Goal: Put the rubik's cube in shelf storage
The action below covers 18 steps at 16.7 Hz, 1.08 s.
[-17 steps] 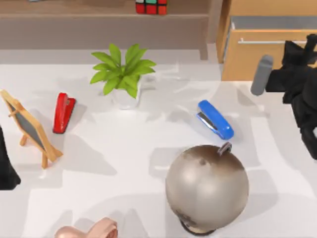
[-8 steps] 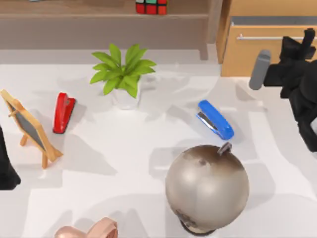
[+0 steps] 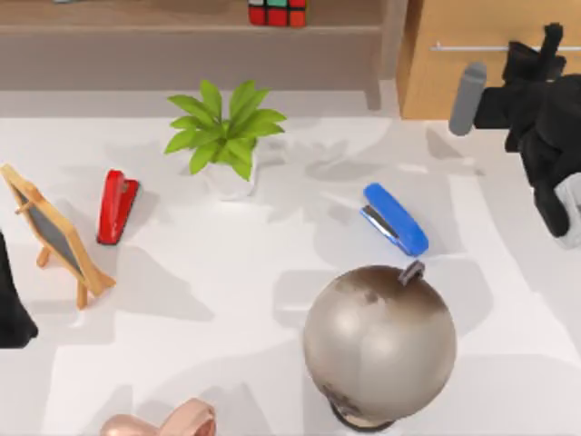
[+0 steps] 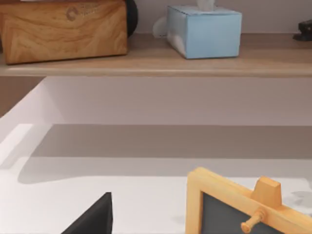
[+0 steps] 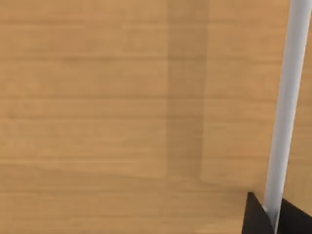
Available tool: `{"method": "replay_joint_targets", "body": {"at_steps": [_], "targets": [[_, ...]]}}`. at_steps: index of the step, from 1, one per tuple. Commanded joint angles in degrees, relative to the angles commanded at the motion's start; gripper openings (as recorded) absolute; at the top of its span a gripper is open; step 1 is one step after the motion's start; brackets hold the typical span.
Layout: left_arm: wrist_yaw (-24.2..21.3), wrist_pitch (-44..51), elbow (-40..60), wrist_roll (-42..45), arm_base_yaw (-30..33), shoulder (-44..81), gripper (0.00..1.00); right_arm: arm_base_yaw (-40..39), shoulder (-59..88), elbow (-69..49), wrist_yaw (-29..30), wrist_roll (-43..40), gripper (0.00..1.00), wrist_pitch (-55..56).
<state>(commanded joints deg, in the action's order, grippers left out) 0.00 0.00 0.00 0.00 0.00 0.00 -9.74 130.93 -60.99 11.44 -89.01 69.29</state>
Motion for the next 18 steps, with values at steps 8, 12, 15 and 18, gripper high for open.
{"method": "replay_joint_targets", "body": {"at_steps": [8, 12, 15, 18], "targets": [[0.0, 0.0, 0.0, 0.0, 0.0, 0.0, 1.00, 0.3, 0.9, -2.2, -0.2, 0.1, 0.08, -1.3], [0.0, 0.0, 0.0, 0.0, 0.0, 0.0, 1.00, 0.3, 0.9, -2.2, -0.2, 0.1, 0.38, -1.3], [0.0, 0.0, 0.0, 0.0, 0.0, 0.0, 1.00, 0.3, 0.9, -2.2, -0.2, 0.1, 0.60, -1.3], [0.0, 0.0, 0.0, 0.0, 0.0, 0.0, 1.00, 0.3, 0.9, -2.2, -0.2, 0.1, 0.83, -1.3]]}}
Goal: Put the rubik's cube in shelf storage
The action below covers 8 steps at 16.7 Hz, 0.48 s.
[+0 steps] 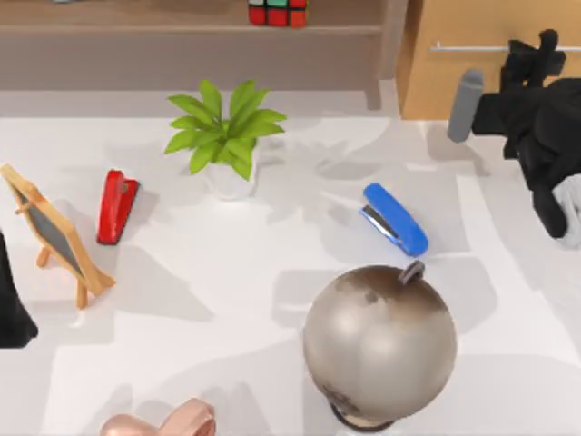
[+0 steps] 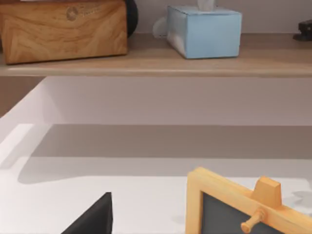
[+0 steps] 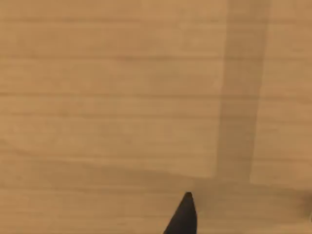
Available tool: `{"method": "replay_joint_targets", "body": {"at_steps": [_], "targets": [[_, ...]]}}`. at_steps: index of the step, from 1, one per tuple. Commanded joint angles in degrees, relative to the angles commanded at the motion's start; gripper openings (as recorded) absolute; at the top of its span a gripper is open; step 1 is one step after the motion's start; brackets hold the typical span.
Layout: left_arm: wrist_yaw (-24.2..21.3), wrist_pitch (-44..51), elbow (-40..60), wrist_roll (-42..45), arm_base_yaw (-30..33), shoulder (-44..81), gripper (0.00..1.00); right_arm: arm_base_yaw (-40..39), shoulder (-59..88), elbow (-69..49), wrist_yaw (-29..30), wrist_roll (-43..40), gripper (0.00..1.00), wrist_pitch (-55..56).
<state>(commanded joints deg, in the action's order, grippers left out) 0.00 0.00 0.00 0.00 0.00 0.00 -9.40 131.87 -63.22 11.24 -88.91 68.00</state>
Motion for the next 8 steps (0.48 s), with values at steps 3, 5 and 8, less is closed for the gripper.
{"method": "replay_joint_targets", "body": {"at_steps": [3, 5, 8], "targets": [[0.0, 0.0, 0.0, 0.0, 0.0, 0.0, 1.00, 0.0, 0.0, 0.0, 0.0, 0.0, 1.00, 0.0], [0.0, 0.0, 0.0, 0.0, 0.0, 0.0, 1.00, 0.0, 0.0, 0.0, 0.0, 0.0, 1.00, 0.0], [0.0, 0.0, 0.0, 0.0, 0.0, 0.0, 1.00, 0.0, 0.0, 0.0, 0.0, 0.0, 1.00, 0.0]]}}
